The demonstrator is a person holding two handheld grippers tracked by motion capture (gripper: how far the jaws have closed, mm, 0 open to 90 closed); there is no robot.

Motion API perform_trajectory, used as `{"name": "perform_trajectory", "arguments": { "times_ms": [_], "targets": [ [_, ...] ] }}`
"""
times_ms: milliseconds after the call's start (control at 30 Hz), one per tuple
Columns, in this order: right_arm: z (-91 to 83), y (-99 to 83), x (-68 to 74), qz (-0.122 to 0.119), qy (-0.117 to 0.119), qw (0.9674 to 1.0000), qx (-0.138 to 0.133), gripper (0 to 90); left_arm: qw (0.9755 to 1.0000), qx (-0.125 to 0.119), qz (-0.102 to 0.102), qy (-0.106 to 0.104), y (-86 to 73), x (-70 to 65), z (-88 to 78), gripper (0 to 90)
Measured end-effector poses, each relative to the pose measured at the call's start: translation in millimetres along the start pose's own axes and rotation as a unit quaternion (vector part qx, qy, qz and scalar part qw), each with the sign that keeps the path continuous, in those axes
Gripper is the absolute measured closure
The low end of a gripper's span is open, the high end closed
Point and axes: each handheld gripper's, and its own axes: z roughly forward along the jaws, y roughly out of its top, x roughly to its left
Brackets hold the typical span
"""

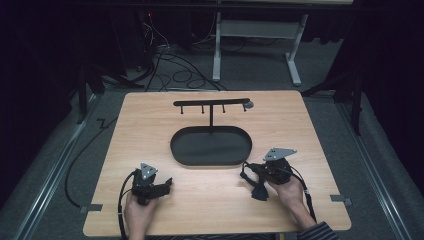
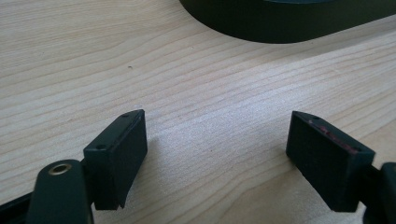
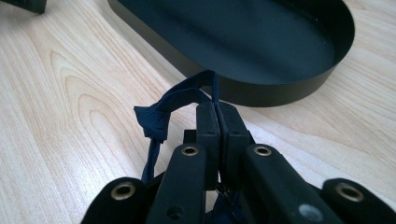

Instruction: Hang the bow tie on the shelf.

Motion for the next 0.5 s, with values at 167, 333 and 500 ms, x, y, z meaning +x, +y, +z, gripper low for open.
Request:
{"name": "perform_trajectory", "arguments": {
  "times_ms": [167, 333, 500],
  "targets": [
    [-3.5, 0.4, -1.7, 0.005, 0.0, 1.0, -0.007, 90.0, 1.0, 0.0, 0.0, 0.0, 0.0, 0.0, 0.0, 20.8],
    [-8.2, 2.5, -2.8, 0.005, -0.003, 0.9999, -0.012, 90.0, 1.0, 0.0, 0.0, 0.0, 0.0, 0.0, 0.0, 20.8],
    [-14.3, 5.3, -4.0, 0.006, -0.004, 0.9997, -0.022, 90.0, 1.0, 0.0, 0.0, 0.0, 0.0, 0.0, 0.0, 20.8]
  ]
}}
